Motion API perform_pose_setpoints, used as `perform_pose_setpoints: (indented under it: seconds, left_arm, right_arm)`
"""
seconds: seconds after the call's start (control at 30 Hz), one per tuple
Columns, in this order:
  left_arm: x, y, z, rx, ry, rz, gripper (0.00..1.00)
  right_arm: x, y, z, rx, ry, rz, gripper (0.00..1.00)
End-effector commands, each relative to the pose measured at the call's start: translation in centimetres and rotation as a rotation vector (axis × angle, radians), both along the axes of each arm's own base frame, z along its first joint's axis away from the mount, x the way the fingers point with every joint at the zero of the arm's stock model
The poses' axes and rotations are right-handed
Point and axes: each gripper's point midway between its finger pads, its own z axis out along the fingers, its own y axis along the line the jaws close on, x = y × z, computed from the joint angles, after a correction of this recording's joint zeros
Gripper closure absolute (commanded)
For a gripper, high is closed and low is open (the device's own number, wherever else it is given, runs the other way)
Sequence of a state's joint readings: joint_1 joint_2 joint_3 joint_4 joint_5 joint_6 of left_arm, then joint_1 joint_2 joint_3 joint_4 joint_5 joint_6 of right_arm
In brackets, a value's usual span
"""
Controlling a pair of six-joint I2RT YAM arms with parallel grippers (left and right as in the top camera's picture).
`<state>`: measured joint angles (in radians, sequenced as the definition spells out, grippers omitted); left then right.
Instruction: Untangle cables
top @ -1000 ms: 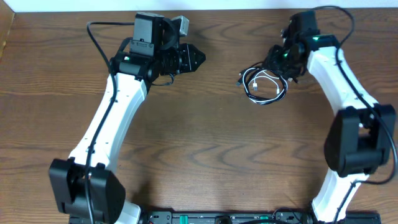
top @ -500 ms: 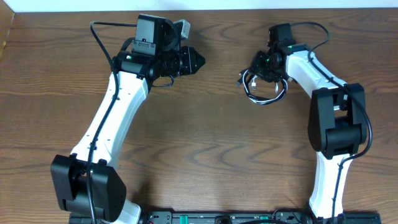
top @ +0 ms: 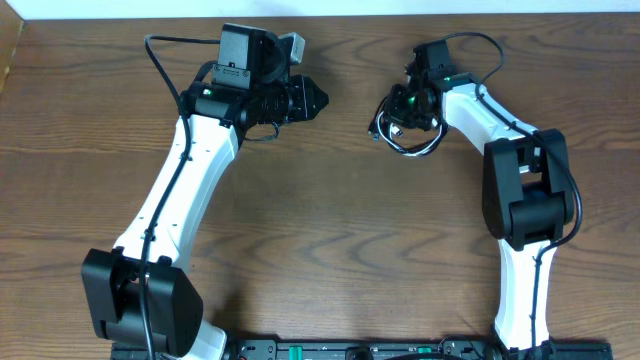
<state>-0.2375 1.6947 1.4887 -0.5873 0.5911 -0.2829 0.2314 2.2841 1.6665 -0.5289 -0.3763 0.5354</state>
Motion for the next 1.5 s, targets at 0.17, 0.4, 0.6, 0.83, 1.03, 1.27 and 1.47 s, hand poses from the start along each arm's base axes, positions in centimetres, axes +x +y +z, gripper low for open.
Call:
perform_pose_setpoints:
  seconds: [0.17, 0.4, 0.6, 0.83, 1.03, 1.27, 1.47]
  left_arm:
    - [0.5, 0.2, 0.4, 0.021, -0.029, -0.001, 0.75]
    - [0.1, -0.8, 0.5, 0.02, -0.031, -0.024, 0.75]
    - [-1.2, -3.2, 0.8, -0.01, -0.031, -0.094, 0.66]
    - [-2.2, -5.6, 1.2, -0.026, -0.048, -0.156, 0.28]
    - [-0.6, -7.3, 2.0, -0.1, -0.071, -0.107, 0.14]
    - [1.2, -8.8, 0.4, -0.162, -0.017, -0.047, 0.21]
    - [1.9, -10.5, -0.9, -0.183, -0.017, -0.057, 0.43]
  right_arm:
    - [-2.5, 2.8, 18.9, 0.279, -0.338, 0.278, 0.99]
    - [-4.6, 1.8, 23.2, 0.311, -0.329, 0.218, 0.99]
    - [-4.6, 1.8, 23.1, 0.345, -0.267, 0.149, 0.99]
    - [-4.8, 1.8, 23.3, 0.367, -0.254, 0.146, 0.99]
    - [-4.8, 1.8, 23.3, 0.368, -0.253, 0.147, 0.99]
    - [-4.8, 1.7, 23.3, 0.37, -0.253, 0.146, 0.99]
    - [-4.6, 1.3, 23.3, 0.369, -0.255, 0.137, 0.99]
